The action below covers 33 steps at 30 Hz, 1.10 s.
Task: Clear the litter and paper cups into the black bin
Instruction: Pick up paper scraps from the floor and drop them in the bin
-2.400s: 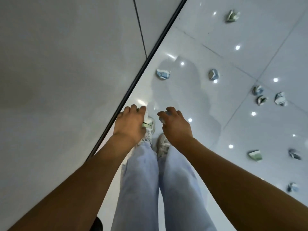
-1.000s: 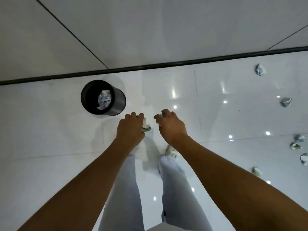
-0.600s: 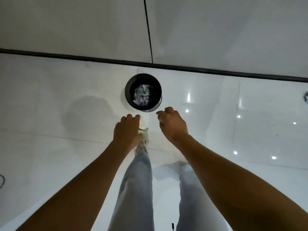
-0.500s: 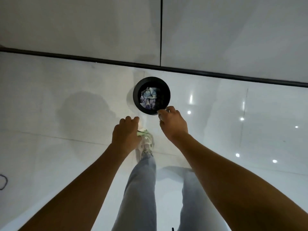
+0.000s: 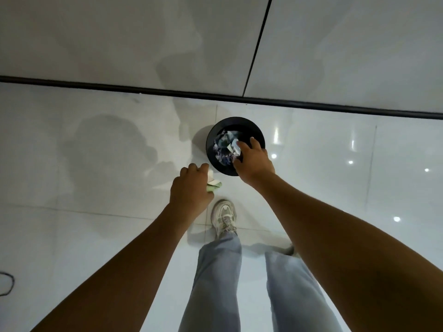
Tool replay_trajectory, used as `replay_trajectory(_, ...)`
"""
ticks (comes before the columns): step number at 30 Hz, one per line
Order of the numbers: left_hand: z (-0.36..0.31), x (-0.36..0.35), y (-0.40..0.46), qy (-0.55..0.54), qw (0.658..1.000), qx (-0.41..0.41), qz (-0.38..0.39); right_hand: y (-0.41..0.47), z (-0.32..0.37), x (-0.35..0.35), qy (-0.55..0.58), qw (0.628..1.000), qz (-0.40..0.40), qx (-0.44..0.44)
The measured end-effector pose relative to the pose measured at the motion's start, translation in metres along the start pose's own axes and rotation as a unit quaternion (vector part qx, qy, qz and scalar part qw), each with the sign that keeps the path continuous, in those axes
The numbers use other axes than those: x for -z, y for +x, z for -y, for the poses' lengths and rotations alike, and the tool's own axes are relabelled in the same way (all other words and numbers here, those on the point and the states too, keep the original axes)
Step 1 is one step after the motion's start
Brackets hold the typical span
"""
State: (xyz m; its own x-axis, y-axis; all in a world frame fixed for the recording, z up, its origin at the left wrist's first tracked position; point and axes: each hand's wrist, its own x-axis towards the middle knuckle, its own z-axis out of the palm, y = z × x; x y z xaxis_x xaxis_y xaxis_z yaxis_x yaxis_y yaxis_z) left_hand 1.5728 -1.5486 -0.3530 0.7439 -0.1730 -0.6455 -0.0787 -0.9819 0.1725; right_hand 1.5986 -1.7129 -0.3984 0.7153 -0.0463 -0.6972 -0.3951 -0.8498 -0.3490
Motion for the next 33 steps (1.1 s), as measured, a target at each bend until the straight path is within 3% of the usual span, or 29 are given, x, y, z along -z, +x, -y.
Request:
replay_trajectory(8,-0.050,0.011,0.048,-0.049,0.999,-0.006,-0.001,-0.036,-0.038,0.003,0.044,0.998,-0.021,-0.030)
replay_trajectory(12,-0.072,0.012,0.079,-0.057,0.993,0.061,0.080,-0.046,-0.060,0.002,0.070,0.996,-0.030,-0.052)
replay_trajectory(14,-0.078,0.011,0.083,-0.022,0.994,0.071,0.084,-0.052,-0.068,0.001,0.078,0.995,-0.027,-0.062)
replay_trajectory(19,-0.102,0.004,0.056,0.052,0.995,-0.088,-0.013,-0.078,-0.093,0.003,0.115,0.989,-0.034,-0.089)
replay_trajectory(26,-0.205,-0.024,0.004,0.131,0.966,-0.224,0.013,-0.143,-0.171,0.015,0.161,0.968,-0.114,-0.157)
replay_trajectory(33,-0.340,-0.086,-0.051,0.261,0.903,-0.330,0.080,-0.224,-0.294,0.004,0.246,0.916,-0.176,-0.265)
